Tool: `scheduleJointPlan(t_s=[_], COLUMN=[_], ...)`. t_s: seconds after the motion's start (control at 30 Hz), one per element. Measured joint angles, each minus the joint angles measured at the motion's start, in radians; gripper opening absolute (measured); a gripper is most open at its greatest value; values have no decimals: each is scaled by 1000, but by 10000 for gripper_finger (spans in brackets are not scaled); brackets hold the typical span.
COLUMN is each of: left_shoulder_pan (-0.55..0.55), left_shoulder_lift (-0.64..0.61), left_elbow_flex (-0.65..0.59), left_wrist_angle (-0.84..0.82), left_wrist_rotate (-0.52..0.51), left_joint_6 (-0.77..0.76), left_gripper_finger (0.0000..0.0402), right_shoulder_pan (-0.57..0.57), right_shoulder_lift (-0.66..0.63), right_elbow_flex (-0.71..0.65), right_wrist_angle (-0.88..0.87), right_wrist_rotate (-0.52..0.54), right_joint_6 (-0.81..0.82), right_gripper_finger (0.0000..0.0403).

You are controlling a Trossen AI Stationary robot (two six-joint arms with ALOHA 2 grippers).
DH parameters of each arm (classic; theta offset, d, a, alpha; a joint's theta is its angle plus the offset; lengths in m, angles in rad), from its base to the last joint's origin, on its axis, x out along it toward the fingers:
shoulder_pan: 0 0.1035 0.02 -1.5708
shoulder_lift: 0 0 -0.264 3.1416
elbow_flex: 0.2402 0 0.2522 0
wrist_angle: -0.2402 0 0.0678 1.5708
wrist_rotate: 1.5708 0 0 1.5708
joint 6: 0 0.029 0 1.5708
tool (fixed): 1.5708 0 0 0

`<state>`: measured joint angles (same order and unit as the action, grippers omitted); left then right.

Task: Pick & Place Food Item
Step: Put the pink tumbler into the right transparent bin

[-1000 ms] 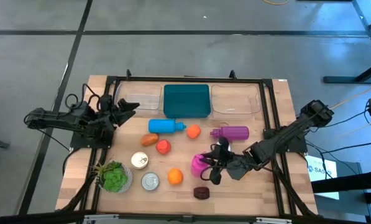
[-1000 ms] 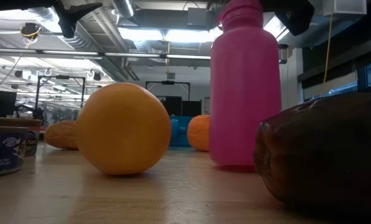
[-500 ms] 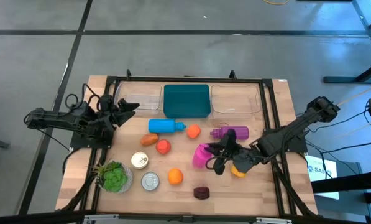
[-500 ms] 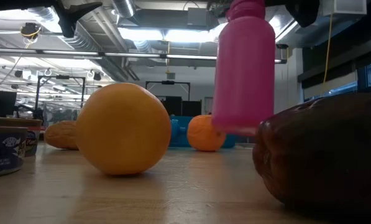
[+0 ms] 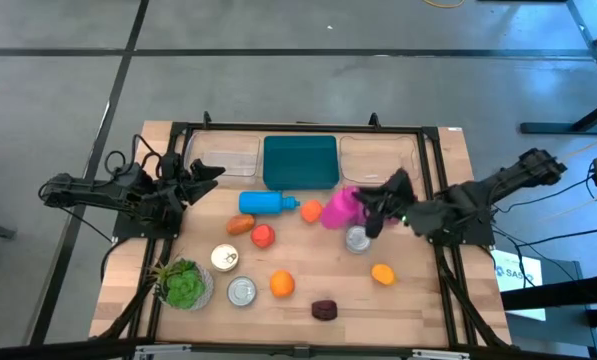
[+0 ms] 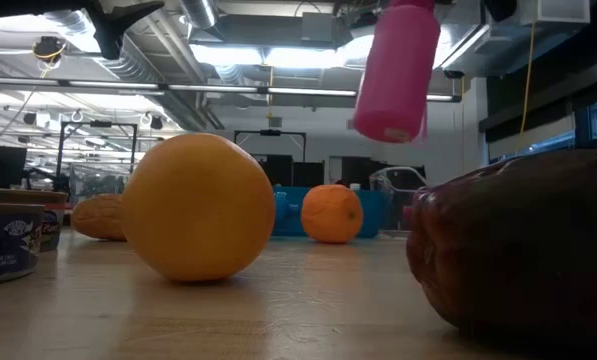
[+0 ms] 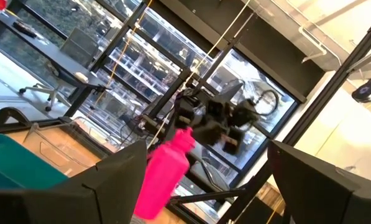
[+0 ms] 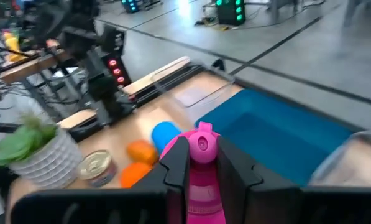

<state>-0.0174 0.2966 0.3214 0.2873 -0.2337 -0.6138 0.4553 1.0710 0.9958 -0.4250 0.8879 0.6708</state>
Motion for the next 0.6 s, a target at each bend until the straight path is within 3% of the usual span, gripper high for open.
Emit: scheduleJointPlan(t_s=[0.4, 0.6], left_shoulder_pan=[0, 0], left_shoulder_lift=[0, 0], left_elbow_flex=[0, 0], left_wrist_angle=[1, 0], left_wrist_rotate=[20, 20], left_joint_6=[0, 5], left_gripper_finger=[326, 326], right_shoulder_pan=[-226, -377], right_shoulder_lift=[-120, -127], right_elbow_flex=[0, 0], right_wrist_angle=[-35, -33], right_wrist_rotate=[13, -73], right_joint_6=[-194, -297], right_gripper_finger=[51, 51])
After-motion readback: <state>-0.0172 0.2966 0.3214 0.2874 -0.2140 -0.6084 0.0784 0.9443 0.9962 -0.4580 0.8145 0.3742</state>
